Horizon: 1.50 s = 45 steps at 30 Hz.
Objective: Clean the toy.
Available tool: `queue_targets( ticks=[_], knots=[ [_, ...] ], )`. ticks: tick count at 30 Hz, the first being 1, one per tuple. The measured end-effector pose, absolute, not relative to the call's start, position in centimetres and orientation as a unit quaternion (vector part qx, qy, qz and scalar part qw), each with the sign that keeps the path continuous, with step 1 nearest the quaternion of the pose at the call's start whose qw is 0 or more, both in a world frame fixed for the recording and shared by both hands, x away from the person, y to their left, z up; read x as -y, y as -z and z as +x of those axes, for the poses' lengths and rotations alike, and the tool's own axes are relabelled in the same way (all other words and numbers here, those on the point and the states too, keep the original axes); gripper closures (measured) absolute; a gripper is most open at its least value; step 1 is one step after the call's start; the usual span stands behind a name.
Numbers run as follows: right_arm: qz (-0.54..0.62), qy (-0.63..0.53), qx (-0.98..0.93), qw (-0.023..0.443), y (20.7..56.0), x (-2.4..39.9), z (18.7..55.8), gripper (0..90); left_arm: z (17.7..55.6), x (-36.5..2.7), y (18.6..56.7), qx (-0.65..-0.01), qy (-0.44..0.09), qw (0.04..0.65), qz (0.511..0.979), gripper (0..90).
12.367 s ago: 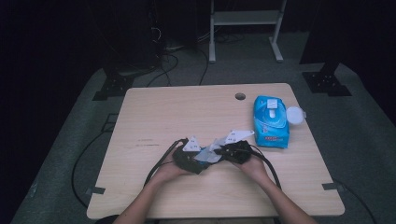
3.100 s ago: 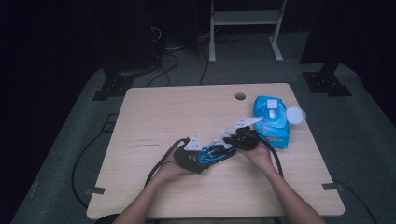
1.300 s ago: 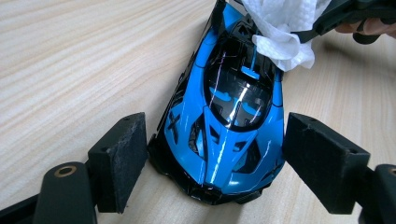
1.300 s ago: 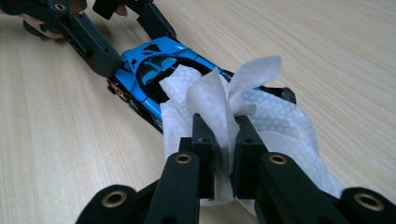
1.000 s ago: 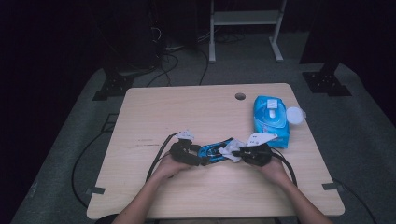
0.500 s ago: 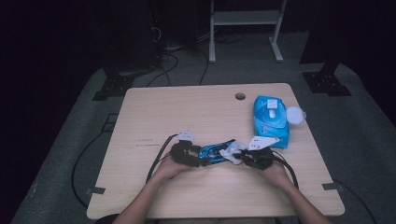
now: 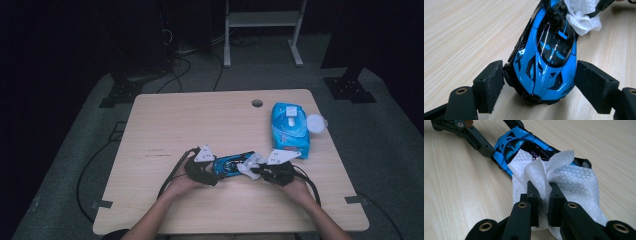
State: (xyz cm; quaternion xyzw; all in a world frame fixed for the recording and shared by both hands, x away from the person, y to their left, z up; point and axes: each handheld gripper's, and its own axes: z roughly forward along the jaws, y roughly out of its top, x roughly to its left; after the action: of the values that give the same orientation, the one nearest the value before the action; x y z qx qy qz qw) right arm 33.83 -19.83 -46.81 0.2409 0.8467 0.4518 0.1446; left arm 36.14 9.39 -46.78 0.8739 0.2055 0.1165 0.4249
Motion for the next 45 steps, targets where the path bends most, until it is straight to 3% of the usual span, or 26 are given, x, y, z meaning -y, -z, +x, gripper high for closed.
queue_targets(
  ticks=[5,17,27,30,35,45],
  knots=[
    [0.243,-0.451,-0.846,0.147,46.9,19.8,33.6,82.0,35.9,-9.6,46.7,-0.2,-0.119,0.432,0.871,25.0],
    [0.243,-0.449,-0.848,0.142,46.9,19.9,33.1,82.1,36.2,-10.1,46.9,-0.211,-0.091,0.458,0.859,41.3],
    [0.244,-0.45,-0.848,0.137,47.0,20.1,33.0,82.1,36.5,-9.4,47.3,-0.23,-0.051,0.469,0.851,42.2],
    [0.25,-0.443,-0.849,0.141,47.1,20.2,33.1,81.8,36.3,-9.6,46.9,-0.21,-0.051,0.483,0.848,51.4],
    [0.26,-0.433,-0.853,0.133,47.5,20.3,33.4,81.8,35.7,-9.4,46.4,-0.181,-0.088,0.486,0.85,64.6],
    [0.25,-0.477,-0.837,0.1,46.1,20.7,33.1,81.8,35.2,-9.1,46.3,-0.156,-0.151,0.483,0.848,66.2]
  ],
)
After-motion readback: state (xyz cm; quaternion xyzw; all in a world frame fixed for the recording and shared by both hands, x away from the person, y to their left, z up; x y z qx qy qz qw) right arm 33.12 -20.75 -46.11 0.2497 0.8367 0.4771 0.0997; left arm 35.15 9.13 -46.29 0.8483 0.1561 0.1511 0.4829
